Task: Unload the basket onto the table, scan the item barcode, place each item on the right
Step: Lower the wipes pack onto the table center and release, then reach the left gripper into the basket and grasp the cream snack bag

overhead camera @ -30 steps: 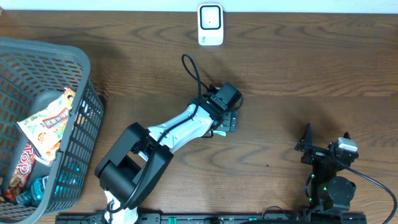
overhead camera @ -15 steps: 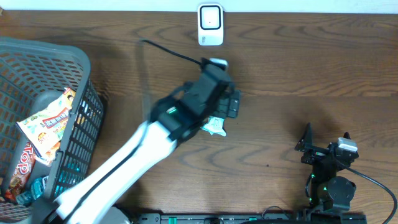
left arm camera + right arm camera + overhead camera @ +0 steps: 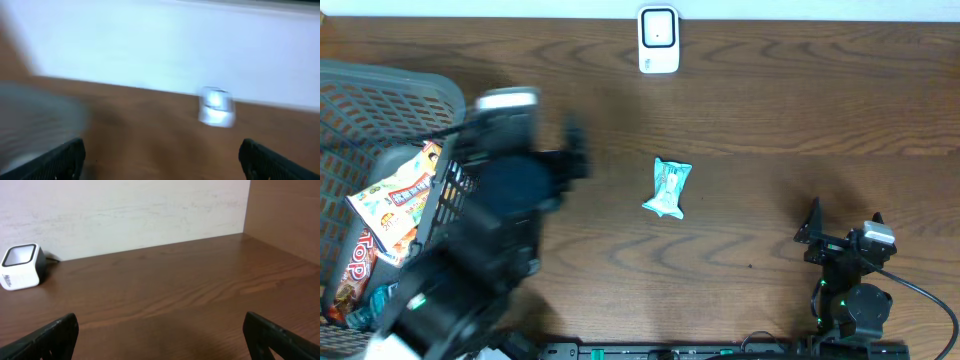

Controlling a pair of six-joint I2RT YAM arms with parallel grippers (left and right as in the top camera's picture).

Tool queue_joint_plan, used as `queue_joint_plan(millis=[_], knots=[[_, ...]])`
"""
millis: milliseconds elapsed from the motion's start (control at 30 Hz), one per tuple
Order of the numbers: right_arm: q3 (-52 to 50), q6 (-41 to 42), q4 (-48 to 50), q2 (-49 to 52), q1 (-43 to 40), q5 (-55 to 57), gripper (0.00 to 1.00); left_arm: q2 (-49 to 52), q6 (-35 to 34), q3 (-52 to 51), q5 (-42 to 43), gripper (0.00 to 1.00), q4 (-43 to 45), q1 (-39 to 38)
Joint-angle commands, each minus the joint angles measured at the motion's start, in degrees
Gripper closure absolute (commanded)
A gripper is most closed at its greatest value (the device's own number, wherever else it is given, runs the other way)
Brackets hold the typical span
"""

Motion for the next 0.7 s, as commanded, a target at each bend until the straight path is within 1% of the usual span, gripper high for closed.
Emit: queue_joint_plan(millis=[0, 33, 133, 233, 367, 433, 600, 667], knots=[[-0.07, 0.87, -0.24, -0.24, -0.46, 0.68, 0.01, -3.15, -9.68, 0.52, -10.19, 0.02, -5.75, 8.96], [-0.07, 0.85, -0.24, -0.24, -0.46, 0.68, 0.01, -3.80, -13.90, 0.52, -10.01, 0.02, -8.66, 12.92], [-0.07, 0.85, -0.24, -0.24, -0.46, 0.68, 0.01, -3.91, -23.65, 0.50, -9.55, 0.02, -14.82, 22.51], [-0.07, 0.85, -0.24, -0.24, -0.46, 0.68, 0.01, -2.21, -29.11, 0.50, -4.57, 0.02, -19.10, 32.79], [-0.07, 0.85, -0.24, -0.24, -0.46, 0.68, 0.01, 2.29, -35.34, 0.46, 4.59, 0.02, -21.49, 45.33], [-0.07, 0.85, -0.24, -0.24, -0.46, 0.68, 0.01, 5.31, -39.74, 0.44, 9.64, 0.02, -21.94, 51.21], [-0.07, 0.85, -0.24, -0.24, -0.46, 0.68, 0.01, 12.87, -59.10, -0.55, 17.92, 0.02, -23.93, 61.92], [-0.07, 0.85, -0.24, -0.24, -0.46, 0.68, 0.01, 16.79, -63.43, -1.36, 21.66, 0.02, -22.95, 64.57]])
